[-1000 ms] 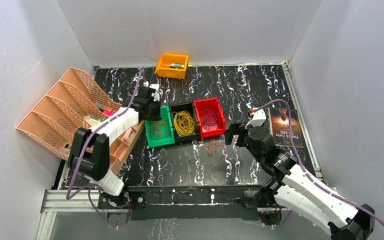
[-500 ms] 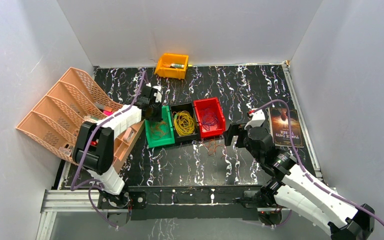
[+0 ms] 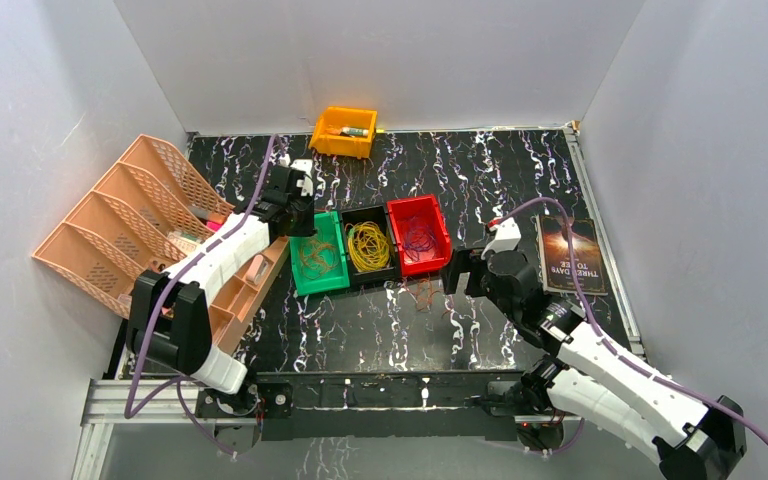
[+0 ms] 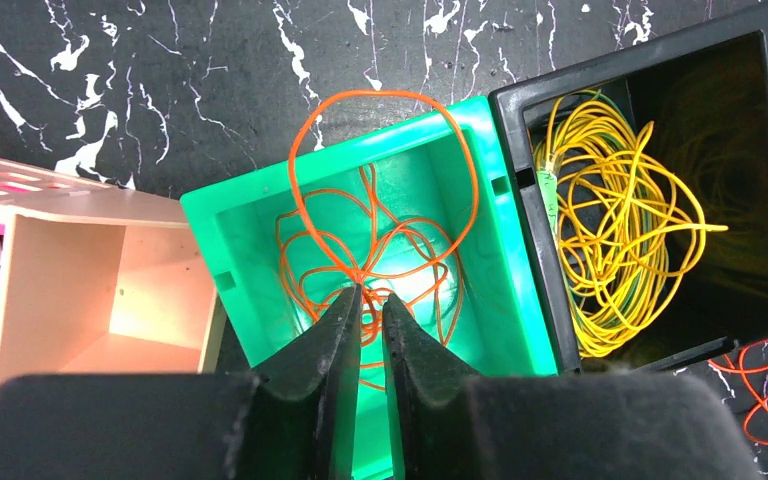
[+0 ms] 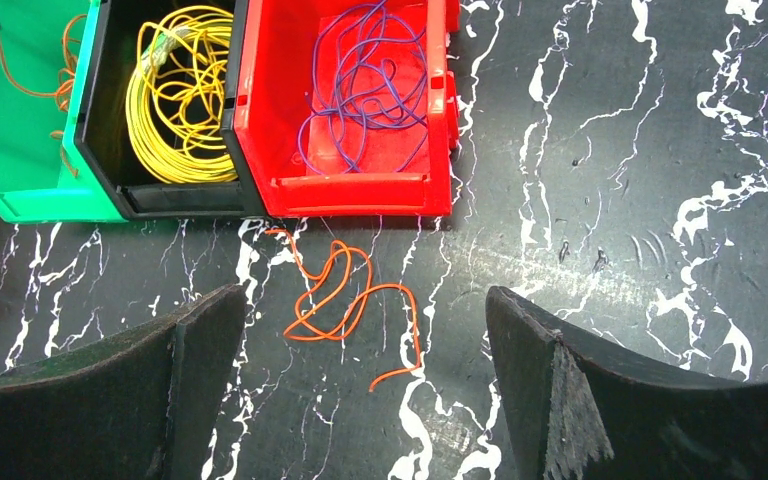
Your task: Untangle the cables
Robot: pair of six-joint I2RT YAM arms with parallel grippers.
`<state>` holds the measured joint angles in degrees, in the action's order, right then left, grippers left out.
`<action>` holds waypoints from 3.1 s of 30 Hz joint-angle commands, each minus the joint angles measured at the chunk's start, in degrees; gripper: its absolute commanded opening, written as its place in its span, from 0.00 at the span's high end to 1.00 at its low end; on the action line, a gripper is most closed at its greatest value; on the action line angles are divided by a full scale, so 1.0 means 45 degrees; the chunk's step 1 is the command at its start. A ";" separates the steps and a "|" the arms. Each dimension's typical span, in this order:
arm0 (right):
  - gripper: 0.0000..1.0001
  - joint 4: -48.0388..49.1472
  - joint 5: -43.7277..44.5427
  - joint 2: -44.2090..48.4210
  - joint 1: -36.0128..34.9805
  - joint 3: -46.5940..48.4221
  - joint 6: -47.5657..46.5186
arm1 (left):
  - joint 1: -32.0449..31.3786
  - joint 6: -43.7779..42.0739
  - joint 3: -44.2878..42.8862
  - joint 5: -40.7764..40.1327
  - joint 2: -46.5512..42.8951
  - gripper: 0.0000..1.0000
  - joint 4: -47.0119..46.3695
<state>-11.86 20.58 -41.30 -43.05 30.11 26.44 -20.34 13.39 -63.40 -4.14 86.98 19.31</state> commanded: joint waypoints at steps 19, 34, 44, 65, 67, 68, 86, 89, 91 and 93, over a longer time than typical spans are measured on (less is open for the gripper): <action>0.02 0.0604 -0.0353 0.0114 -0.0023 -0.0099 0.0177 | 0.0095 -0.0140 -0.0173 0.0000 -0.0734 0.65 0.0501; 0.02 0.0604 -0.0569 -0.0004 -0.0021 -0.0089 0.0295 | 0.0105 0.0091 -0.0444 -0.1046 -0.0246 0.53 0.0442; 0.02 0.0428 -0.0384 0.0231 -0.0032 -0.0124 0.0258 | 0.0122 0.0082 -0.0928 -0.0815 0.0852 0.82 0.0180; 0.01 0.0720 -0.0614 0.0056 -0.0022 -0.0245 0.0356 | 0.0119 -0.0017 -0.0597 -0.0477 -0.1446 1.00 0.1334; 0.02 0.0771 -0.0665 0.0007 -0.0018 -0.0260 0.0361 | 0.0122 0.0056 -0.0617 -0.0366 -0.1535 1.00 0.1747; 0.02 0.0808 -0.0684 -0.0033 -0.0013 -0.0264 0.0374 | 0.0108 0.0097 -0.0604 -0.0285 -0.1565 1.00 0.1927; 0.02 0.1239 -0.1070 -0.0465 -0.0027 -0.0323 0.0395 | 0.0104 0.0644 -0.0052 -0.0794 -0.0566 1.00 0.2505; 0.02 0.1183 -0.1043 -0.0327 -0.0023 -0.0396 0.0424 | 0.0117 0.0573 -0.0330 -0.0981 -0.0163 1.00 0.2256; 0.02 0.1135 -0.1009 -0.0244 -0.0014 -0.0430 0.0451 | 0.0112 0.0496 -0.0589 -0.1145 0.0296 1.00 0.2172; 0.02 0.1095 -0.0982 -0.0167 -0.0030 -0.0459 0.0468 | 0.0117 0.0401 -0.0853 -0.1247 0.0733 1.00 0.2121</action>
<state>-8.95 15.88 -43.48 -43.05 28.27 28.29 -20.08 15.81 -63.46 -7.99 88.05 29.56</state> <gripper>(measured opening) 0.983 0.011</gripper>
